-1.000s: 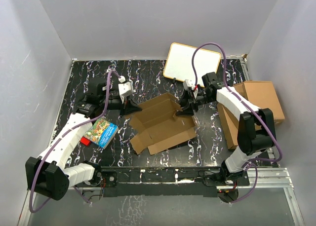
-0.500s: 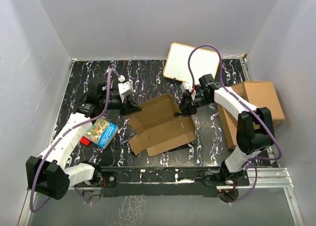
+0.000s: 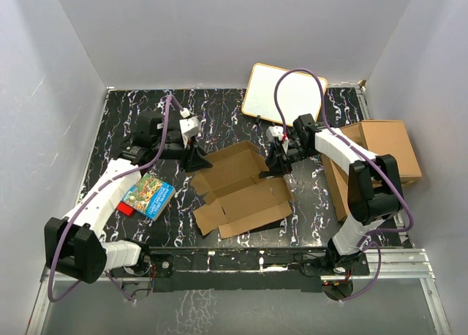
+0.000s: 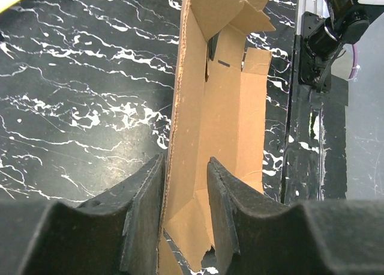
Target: Fold the paper box
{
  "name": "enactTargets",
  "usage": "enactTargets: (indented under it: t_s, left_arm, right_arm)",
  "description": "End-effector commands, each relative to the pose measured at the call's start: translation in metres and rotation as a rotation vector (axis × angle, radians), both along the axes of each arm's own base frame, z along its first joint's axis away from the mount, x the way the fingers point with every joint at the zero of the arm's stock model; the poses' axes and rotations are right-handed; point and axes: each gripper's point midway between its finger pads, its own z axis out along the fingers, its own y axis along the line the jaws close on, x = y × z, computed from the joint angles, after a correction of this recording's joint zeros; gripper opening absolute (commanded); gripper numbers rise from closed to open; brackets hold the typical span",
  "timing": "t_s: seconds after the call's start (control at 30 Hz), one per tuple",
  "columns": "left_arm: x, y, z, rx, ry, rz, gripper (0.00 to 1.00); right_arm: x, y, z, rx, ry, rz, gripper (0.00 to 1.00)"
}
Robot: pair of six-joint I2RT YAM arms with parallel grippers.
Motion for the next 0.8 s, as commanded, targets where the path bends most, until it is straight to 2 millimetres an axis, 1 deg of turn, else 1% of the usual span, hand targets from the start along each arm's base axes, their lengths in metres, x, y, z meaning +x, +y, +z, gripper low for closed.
enactTargets:
  t_s: [0.0,0.27,0.3,0.4,0.43,0.5,0.57,0.6,0.7,0.73,0.77]
  left_arm:
    - [0.000,-0.001,0.007,-0.003,0.014,-0.017,0.32]
    - [0.004,-0.001,-0.002,0.014,0.030,-0.005,0.31]
    - [0.004,-0.001,-0.003,0.014,0.035,-0.005,0.29]
    - [0.003,-0.002,-0.004,0.009,0.048,-0.015,0.17]
    - [0.002,-0.002,-0.004,0.007,0.052,-0.019,0.15]
    - [0.001,-0.003,-0.004,0.001,0.056,-0.023,0.12]
    - [0.000,-0.003,-0.005,-0.001,0.064,-0.026,0.03]
    - [-0.001,-0.003,-0.004,-0.003,0.064,-0.028,0.00]
    - [-0.002,-0.003,-0.002,-0.007,0.081,-0.013,0.00]
    - [-0.001,-0.001,-0.002,-0.002,0.083,0.007,0.00]
    - [0.000,0.000,-0.003,0.005,0.086,0.030,0.00]
  right_arm:
    - [0.008,0.006,0.020,0.072,-0.096,0.024,0.08]
    - [0.008,0.006,0.018,0.070,-0.086,0.027,0.08]
    - [0.008,0.006,0.018,0.070,-0.084,0.028,0.08]
    - [0.008,0.006,0.017,0.067,-0.081,0.029,0.08]
    - [0.008,0.005,0.017,0.066,-0.081,0.029,0.08]
    - [0.009,0.006,0.017,0.066,-0.082,0.029,0.08]
    - [0.009,0.006,0.017,0.064,-0.083,0.029,0.08]
    - [0.009,0.005,0.017,0.062,-0.081,0.028,0.08]
    - [0.011,0.005,0.015,0.044,-0.075,0.024,0.08]
    - [0.013,0.004,0.016,0.035,-0.072,0.017,0.10]
    - [0.016,0.001,0.016,0.025,-0.065,0.006,0.15]
